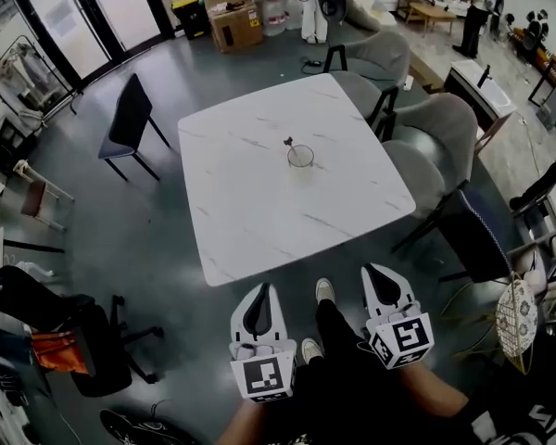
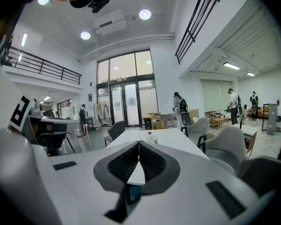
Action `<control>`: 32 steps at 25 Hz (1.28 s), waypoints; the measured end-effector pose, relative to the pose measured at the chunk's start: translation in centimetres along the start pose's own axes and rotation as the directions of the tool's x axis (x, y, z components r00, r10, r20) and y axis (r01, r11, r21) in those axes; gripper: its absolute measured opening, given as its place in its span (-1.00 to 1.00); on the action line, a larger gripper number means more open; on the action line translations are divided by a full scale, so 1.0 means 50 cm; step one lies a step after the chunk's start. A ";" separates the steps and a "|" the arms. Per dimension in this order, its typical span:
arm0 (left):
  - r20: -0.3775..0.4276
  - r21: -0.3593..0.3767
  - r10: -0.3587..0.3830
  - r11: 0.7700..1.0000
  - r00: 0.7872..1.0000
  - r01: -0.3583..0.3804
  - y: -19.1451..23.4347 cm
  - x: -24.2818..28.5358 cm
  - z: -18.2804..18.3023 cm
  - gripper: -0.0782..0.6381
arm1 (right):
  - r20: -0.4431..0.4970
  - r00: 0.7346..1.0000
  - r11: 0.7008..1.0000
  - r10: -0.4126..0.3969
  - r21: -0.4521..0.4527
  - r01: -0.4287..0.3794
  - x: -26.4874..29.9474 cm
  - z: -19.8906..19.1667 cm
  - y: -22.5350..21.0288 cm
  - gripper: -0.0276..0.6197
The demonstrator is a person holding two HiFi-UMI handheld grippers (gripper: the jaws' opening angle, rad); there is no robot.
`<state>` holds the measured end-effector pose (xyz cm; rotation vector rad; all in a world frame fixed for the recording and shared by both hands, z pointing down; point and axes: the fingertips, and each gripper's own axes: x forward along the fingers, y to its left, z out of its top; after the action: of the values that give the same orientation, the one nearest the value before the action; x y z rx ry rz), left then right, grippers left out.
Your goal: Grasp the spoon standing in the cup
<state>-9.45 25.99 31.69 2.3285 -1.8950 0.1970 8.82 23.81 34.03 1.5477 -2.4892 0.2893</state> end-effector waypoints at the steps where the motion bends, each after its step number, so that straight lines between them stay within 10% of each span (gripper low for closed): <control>1: -0.008 -0.001 0.008 1.000 1.000 -0.008 0.010 0.015 0.002 -0.76 | 0.000 1.000 1.000 0.013 0.005 -0.013 0.022 0.004 0.001 -0.72; 19: 0.035 0.012 -0.116 0.993 0.993 0.116 -0.031 0.350 0.159 -0.76 | 0.028 0.995 0.995 0.096 0.025 -0.097 0.311 0.131 -0.177 -0.72; 32: -0.077 -0.023 -0.094 0.995 0.993 0.093 0.032 0.470 0.083 -0.76 | -0.022 0.986 0.985 0.166 0.057 -0.164 0.466 0.115 -0.185 -0.72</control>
<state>-6.19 2.30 31.97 2.3543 -1.7403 0.2544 6.67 -1.79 35.29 1.3487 -2.6135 0.4039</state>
